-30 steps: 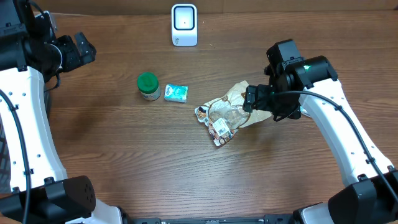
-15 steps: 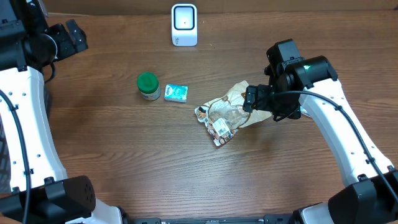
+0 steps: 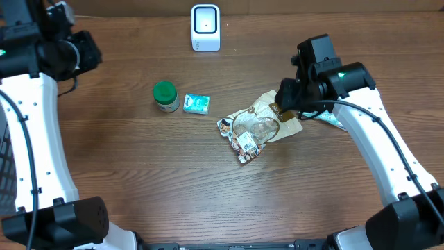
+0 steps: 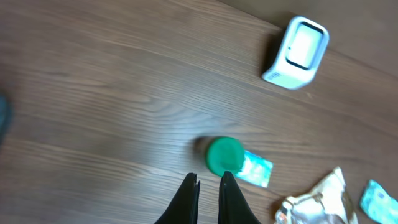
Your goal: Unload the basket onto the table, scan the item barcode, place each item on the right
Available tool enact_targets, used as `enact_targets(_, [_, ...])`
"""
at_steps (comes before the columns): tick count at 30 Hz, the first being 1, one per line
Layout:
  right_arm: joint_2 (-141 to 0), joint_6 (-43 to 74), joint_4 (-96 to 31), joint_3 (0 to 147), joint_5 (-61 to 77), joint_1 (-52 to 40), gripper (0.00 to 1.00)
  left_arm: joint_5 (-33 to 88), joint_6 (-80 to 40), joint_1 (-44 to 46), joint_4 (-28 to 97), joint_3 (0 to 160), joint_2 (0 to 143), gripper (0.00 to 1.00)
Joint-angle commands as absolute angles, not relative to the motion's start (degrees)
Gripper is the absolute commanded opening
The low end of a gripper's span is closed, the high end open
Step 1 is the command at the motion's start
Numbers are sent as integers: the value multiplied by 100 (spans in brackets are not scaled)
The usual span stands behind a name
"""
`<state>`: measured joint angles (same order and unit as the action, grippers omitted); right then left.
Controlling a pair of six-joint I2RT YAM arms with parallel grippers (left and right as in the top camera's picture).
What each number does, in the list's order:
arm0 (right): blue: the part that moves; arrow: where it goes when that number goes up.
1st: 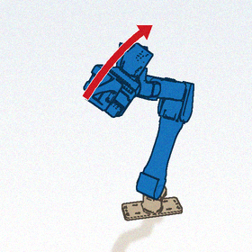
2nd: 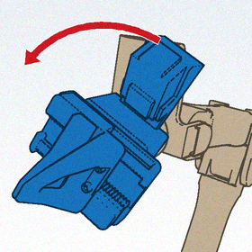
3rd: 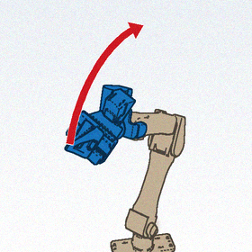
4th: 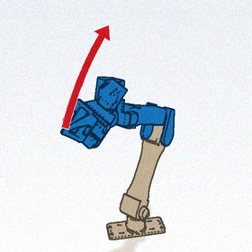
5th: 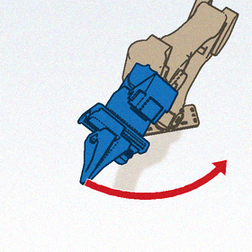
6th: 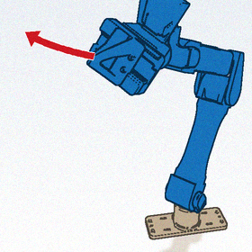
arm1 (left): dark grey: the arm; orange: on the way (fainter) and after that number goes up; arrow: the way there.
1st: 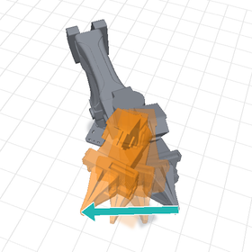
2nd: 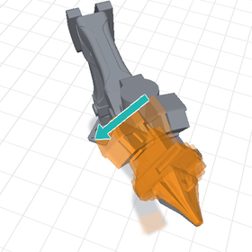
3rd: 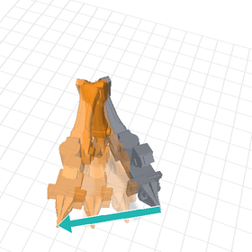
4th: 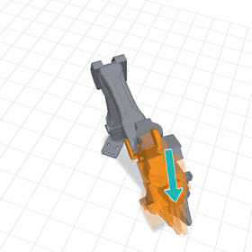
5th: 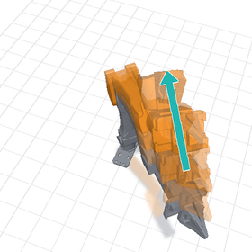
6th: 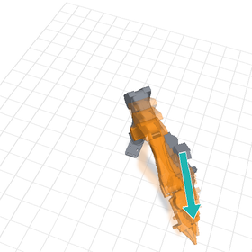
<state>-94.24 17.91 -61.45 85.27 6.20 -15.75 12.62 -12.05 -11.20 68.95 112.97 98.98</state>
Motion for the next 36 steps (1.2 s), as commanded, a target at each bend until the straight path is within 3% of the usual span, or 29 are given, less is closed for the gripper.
enact_targets(1, [-9762, 1750, -5843, 8508, 650, -1568, 7, 1466, -1472, -661, 6904, 11343, 9555, 4])
enact_targets(9, [-10704, 1802, -5463, 8508, 657, -1490, 4, 1459, -2329, 1149, 7286, 11144, 9594, 4])
enact_targets(22, [-10715, 1817, -6119, 8919, 1162, -172, 4, 1205, -3686, 3662, 6080, 10110, 10606, 4])
enact_targets(29, [-10715, 1750, -6329, 8919, 1426, 489, 4, 1205, -3684, 4407, 6016, 10097, 11459, 4])
enact_targets(36, [-10715, 1485, -6565, 8919, 1424, 591, 6, 910, -3553, 4519, 6178, 10097, 12130, 4])
